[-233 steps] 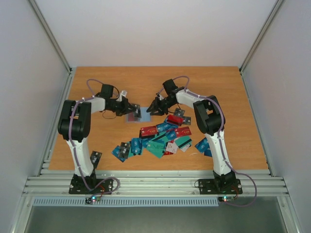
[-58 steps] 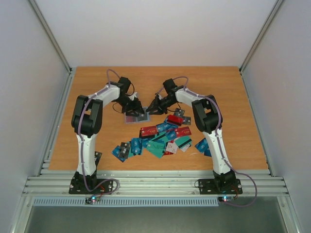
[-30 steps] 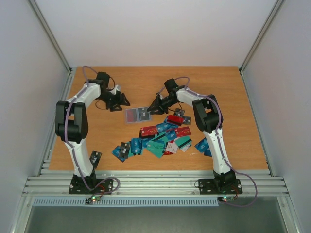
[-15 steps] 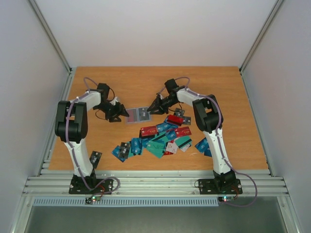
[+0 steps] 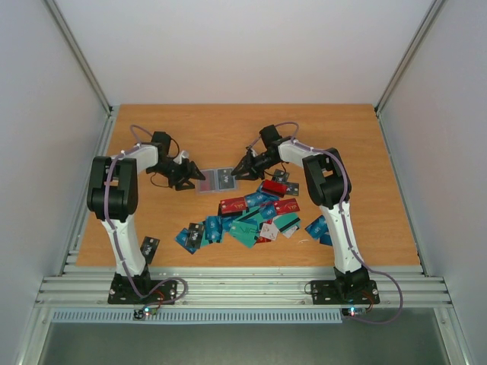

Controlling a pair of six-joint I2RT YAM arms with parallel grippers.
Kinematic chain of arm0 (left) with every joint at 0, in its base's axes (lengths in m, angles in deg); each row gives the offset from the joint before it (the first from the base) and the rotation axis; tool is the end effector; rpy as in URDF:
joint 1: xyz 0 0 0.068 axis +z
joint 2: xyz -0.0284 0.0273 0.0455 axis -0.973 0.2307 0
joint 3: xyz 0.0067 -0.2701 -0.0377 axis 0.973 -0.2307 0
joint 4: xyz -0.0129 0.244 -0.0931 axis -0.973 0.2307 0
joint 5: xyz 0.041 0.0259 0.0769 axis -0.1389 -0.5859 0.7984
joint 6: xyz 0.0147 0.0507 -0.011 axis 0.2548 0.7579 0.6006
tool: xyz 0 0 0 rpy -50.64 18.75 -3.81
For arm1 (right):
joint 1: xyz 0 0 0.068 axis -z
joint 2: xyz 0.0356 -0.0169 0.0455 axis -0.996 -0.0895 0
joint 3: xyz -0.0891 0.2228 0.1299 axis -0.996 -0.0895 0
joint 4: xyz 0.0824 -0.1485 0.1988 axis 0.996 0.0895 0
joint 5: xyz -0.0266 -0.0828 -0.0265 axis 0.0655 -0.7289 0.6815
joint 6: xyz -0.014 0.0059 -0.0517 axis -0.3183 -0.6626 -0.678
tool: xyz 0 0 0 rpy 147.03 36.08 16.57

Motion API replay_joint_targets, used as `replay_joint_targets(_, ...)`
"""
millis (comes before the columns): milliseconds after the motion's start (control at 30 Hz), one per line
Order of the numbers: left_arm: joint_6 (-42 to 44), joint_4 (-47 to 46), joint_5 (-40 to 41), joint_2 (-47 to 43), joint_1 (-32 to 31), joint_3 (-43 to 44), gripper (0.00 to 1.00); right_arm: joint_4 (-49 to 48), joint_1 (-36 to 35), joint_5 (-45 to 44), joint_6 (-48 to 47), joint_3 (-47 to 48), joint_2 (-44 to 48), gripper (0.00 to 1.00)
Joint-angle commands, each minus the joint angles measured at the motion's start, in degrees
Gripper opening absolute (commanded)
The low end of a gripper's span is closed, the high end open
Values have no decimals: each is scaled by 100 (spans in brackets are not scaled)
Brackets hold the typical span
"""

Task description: Put the credit cards into the card holder

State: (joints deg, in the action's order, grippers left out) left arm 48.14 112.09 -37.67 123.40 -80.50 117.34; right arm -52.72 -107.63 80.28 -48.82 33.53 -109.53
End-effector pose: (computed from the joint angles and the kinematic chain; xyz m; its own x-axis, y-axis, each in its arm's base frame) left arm 0.3687 -0.0485 0.1358 -0.9739 -0.2060 0.0959 -0.2161 0.7099 -0.6703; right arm 0.4319 0.2141 0.0968 -0.9360 -0.2940 -0.1936 -0.3110 0.4329 0.8461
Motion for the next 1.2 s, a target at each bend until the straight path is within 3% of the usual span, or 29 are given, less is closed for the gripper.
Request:
replay_joint_targets(0, -80, -241, -147, -6, -36, 3, 57, 454, -9, -575, -71, -278, -102, 25)
replay_joint_targets(667, 320, 464, 377, -495, -522, 665, 56, 480, -38, -579, -113, -286, -75, 25)
replay_joint_targets(1167, 418, 637, 398, -298, -797, 1102, 56, 392, -97, -583, -53, -291, -72, 24)
